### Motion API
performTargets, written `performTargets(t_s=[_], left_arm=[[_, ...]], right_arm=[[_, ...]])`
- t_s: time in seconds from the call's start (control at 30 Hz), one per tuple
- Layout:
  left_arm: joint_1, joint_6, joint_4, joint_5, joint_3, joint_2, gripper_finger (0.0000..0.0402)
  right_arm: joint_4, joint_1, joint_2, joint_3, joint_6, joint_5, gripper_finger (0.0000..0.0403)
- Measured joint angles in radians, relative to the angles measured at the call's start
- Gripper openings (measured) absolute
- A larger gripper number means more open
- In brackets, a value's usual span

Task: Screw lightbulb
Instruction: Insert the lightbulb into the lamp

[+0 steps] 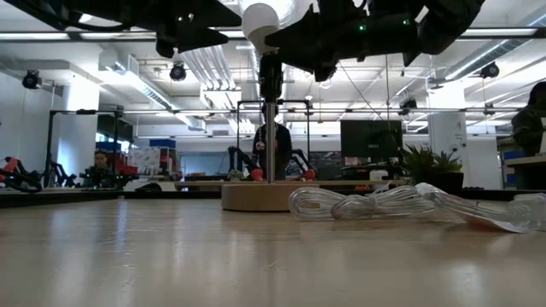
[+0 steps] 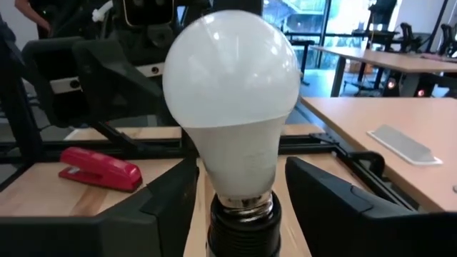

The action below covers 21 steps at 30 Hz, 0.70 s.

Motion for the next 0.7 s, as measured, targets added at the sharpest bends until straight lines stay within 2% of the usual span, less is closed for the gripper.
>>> performTargets(t_s=[0.47, 0.7], left_arm=[[0.017, 0.029, 0.007, 0.072, 0.0, 0.003, 0.0238], [0.023, 0.038, 0.009, 0.073, 0.001, 0.003, 0.021]], right_arm=[[-0.303, 0.0, -0.098, 0.057, -0.047, 0.006, 0.0202], [-0.335, 0.0, -0.096, 0.079, -0.063, 0.005, 0.0201]])
